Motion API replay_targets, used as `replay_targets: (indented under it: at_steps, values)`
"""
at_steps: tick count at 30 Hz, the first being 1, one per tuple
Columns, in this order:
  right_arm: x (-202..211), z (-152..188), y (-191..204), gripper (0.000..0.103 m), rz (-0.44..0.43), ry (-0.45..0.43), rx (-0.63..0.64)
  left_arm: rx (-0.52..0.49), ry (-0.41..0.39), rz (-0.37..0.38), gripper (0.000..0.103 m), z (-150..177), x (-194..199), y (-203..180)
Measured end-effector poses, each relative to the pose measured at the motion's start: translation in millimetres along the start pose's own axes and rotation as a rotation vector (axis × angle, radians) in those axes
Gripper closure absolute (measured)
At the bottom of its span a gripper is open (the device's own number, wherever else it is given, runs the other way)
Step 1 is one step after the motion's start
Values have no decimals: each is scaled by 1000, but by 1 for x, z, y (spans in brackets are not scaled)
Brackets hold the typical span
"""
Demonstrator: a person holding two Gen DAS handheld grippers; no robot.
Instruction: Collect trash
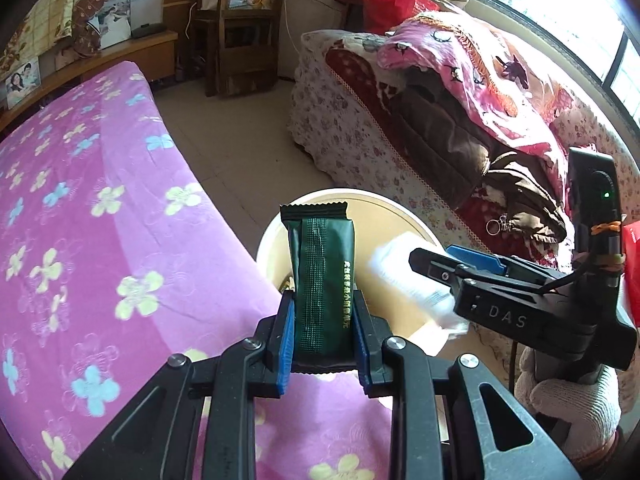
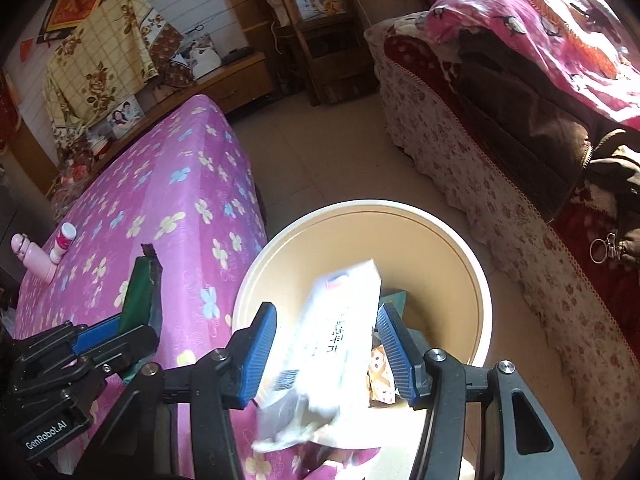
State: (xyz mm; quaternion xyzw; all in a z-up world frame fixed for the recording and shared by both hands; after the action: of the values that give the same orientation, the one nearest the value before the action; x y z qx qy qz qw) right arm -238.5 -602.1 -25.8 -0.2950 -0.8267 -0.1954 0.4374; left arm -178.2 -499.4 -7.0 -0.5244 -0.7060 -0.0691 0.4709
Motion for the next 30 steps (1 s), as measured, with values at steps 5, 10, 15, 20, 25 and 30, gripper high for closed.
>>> replay_targets:
  at_steps: [5,10,15,20,25,30]
  values:
    - [-3,0,-6,45,-1,15,-39,22,0,17,67,-1,-9,2]
    - [-2,0,-6,45,-1,11,-39,40,3,32,50,-1,-14,4]
    - [0,-1,-6,45,-2,2,-46,54,-3,30,43,1,-13,6]
    - [6,-3,-5,45,-2,-20,-44,52,-16,-1,42,2,-7,11]
    - [18,-6,-3,45,-2,-61,-36,41,-37,-61,42,4,4,16]
    - [43,-6,6,45,10,-136,-26,5,-99,-139,42,3,28,19]
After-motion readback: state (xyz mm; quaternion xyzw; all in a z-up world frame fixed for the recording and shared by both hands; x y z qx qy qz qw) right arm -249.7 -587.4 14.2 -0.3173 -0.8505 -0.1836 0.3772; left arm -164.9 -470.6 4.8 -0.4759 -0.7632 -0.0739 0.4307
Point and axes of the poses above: each gripper's, at about its wrist camera, not at the fingertips, and x roughly against the way its jaws point, y to its left, z to its underside, the point moved 8 cm from there along -x, roughly the way its jaws point, and after that the axes turned 11 degrees about z, right-handed, at the moved point
